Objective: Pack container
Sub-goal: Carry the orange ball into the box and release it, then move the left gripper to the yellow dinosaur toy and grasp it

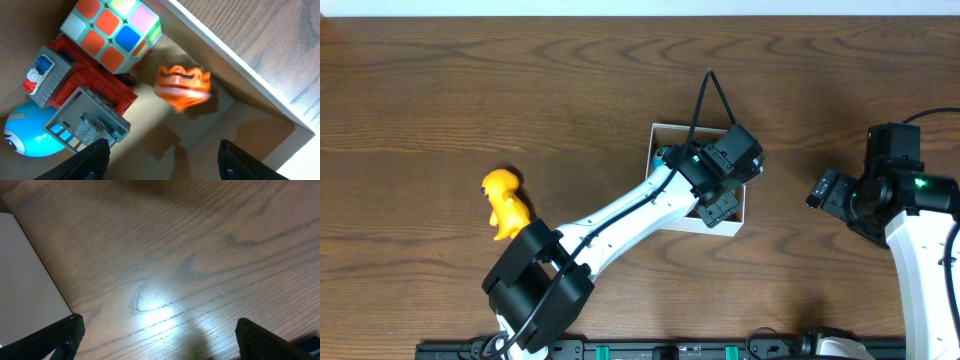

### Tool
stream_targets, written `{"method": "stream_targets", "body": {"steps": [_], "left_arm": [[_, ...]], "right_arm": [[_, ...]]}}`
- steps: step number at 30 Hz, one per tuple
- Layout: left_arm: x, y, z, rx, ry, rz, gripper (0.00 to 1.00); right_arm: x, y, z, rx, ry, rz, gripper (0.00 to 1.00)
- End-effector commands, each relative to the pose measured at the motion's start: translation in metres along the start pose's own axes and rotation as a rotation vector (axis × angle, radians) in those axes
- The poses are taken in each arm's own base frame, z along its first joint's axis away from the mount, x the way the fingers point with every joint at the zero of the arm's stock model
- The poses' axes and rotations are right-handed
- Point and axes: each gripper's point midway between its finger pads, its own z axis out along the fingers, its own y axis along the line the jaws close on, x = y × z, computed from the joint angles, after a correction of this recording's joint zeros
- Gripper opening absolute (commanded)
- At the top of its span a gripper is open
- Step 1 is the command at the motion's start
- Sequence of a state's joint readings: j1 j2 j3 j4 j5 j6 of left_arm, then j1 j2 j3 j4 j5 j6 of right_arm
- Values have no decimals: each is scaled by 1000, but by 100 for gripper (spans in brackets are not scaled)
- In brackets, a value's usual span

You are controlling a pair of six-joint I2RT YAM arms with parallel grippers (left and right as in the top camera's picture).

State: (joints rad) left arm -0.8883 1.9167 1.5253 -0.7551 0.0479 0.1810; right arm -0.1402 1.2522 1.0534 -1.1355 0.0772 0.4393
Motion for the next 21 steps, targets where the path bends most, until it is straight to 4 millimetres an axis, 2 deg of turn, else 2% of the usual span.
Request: {"method": "stream_targets", "body": {"steps": [1,4,7,10,11,13,16,19,21], "left_arm": [[-2,2,-16,-18,-24,-1,74],[-2,15,-42,-84,-55,-8,78],[6,42,-84,-207,-82,-35,88],[28,79,-133,-323,-113,-152,98],[36,90,-147,-341,-123,-196,98],[62,122,-178,-387,-144,-334,98],[108,169,-210,-464,-145,-561,98],[162,206,-227,-506,-116,-824,98],[193,223,-227,-504,-86,-958,98]], "right_arm": [[1,-2,2,2,8,-4,99],[1,-2,2,2,8,-4,99],[1,-1,2,2,8,-4,99],[0,-1,2,2,8,-4,99],[1,-1,2,2,8,-4,99],[0,-1,2,2,8,-4,99],[0,-1,2,1,6,-4,99],[0,-1,2,1,5,-4,99],[0,-1,2,1,5,-4,99]]}}
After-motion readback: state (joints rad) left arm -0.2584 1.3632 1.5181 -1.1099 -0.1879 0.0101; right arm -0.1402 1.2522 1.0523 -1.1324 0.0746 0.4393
